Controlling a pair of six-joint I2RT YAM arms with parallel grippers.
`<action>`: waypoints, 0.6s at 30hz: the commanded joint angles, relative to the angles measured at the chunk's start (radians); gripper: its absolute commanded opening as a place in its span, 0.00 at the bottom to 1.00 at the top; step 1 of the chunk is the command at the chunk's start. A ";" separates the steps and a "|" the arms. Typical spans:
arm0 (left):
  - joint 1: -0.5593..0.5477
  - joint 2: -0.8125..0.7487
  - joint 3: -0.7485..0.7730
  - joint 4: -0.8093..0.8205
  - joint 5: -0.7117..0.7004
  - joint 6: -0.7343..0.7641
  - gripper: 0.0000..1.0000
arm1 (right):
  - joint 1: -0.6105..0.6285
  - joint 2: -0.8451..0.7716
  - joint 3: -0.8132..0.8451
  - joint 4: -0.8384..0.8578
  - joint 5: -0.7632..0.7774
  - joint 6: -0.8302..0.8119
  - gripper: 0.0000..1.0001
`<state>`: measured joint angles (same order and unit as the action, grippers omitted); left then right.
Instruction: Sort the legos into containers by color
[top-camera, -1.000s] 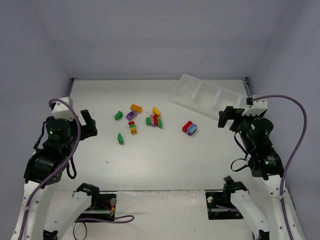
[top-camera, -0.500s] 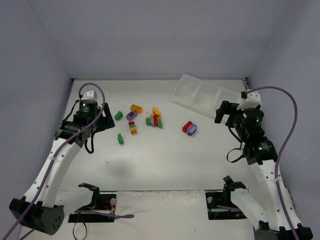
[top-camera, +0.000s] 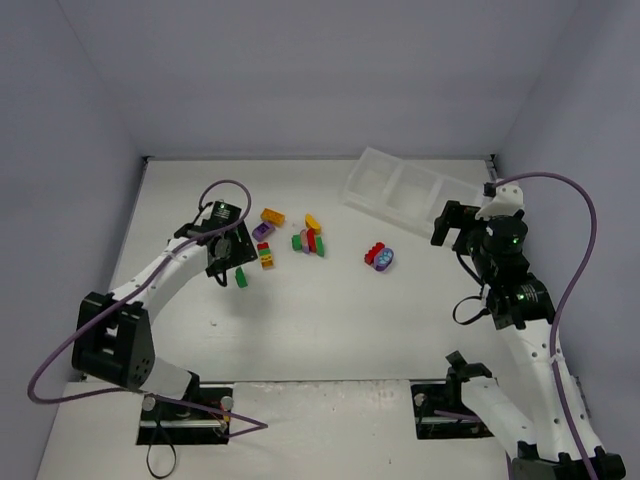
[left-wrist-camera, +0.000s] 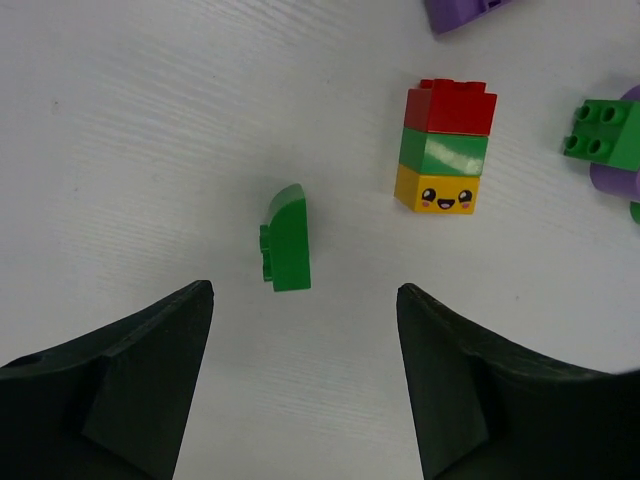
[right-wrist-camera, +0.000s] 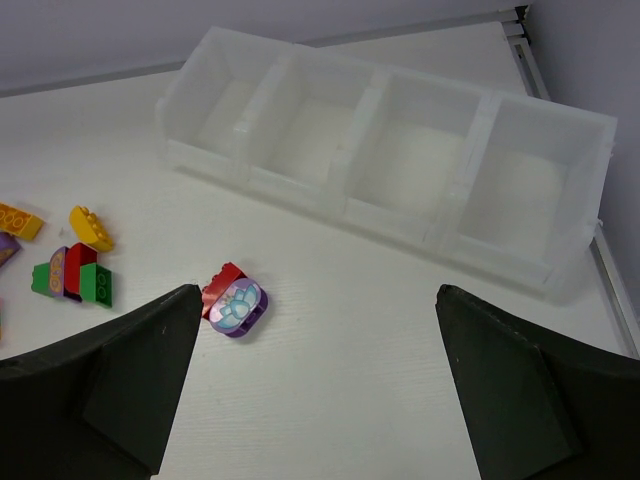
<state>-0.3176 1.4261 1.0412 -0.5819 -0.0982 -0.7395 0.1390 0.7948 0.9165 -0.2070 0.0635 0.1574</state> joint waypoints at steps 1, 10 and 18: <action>-0.005 0.060 0.006 0.117 -0.038 -0.026 0.67 | 0.007 -0.002 0.032 0.043 0.010 0.005 1.00; -0.005 0.207 -0.009 0.142 -0.069 -0.061 0.50 | 0.007 -0.012 0.024 0.035 0.027 -0.004 1.00; -0.023 0.205 0.043 0.108 -0.090 -0.012 0.03 | 0.007 -0.032 0.010 0.031 0.045 -0.015 1.00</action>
<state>-0.3260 1.6791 1.0252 -0.4801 -0.1486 -0.7673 0.1390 0.7681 0.9165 -0.2169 0.0753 0.1535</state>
